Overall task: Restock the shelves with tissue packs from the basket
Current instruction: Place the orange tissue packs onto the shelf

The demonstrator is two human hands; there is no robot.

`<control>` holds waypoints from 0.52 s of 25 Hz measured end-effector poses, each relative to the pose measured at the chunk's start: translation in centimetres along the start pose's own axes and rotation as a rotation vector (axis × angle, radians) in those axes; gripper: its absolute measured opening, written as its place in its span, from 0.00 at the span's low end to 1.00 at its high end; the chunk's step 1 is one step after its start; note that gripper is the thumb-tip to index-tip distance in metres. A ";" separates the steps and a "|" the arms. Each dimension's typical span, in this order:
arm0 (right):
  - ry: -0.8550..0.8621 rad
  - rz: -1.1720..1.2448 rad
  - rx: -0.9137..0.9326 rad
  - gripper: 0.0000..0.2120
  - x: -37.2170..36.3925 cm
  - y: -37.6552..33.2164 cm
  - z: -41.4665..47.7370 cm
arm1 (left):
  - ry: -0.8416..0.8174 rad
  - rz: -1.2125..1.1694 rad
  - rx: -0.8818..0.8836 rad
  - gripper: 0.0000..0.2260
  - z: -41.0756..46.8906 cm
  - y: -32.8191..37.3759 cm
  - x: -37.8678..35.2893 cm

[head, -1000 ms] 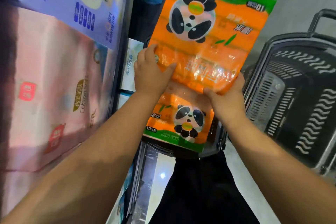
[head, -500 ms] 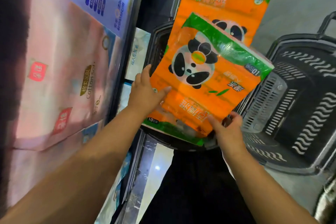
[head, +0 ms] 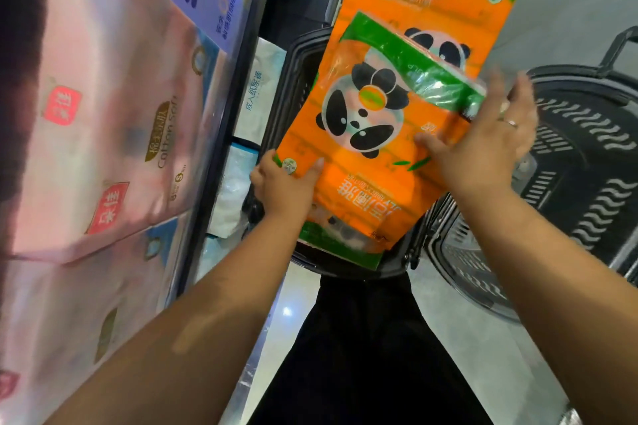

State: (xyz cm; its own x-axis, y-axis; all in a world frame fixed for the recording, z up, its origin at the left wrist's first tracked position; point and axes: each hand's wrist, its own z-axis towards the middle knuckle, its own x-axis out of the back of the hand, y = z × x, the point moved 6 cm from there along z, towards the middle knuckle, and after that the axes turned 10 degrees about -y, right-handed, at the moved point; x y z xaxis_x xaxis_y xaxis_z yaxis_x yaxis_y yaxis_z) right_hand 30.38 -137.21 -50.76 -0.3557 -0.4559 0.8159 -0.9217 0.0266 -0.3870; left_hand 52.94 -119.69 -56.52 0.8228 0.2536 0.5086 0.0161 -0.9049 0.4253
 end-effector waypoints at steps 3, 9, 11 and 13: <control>-0.176 -0.195 0.127 0.52 -0.8 -2.1 2.3 | -0.188 -0.564 0.233 0.40 -0.8 -3.6 -3.4; -0.231 -0.339 0.025 0.51 -0.5 -1.6 2.5 | -0.185 -0.628 0.058 0.25 0.0 -1.6 -2.8; -0.305 -0.280 -0.040 0.46 -1.5 0.2 0.7 | -0.166 -0.576 -0.111 0.30 1.2 0.1 -0.3; -0.348 -0.191 -0.098 0.43 -2.7 1.8 -1.4 | -0.227 -0.359 -0.212 0.34 2.1 1.2 0.9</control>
State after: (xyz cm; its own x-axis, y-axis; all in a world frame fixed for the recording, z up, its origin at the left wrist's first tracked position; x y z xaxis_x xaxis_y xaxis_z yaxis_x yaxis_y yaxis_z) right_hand 29.44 -134.71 -53.09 -0.1189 -0.7343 0.6683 -0.9824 -0.0107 -0.1865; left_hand 54.87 -121.29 -57.12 0.8901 0.4353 0.1351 0.2254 -0.6781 0.6995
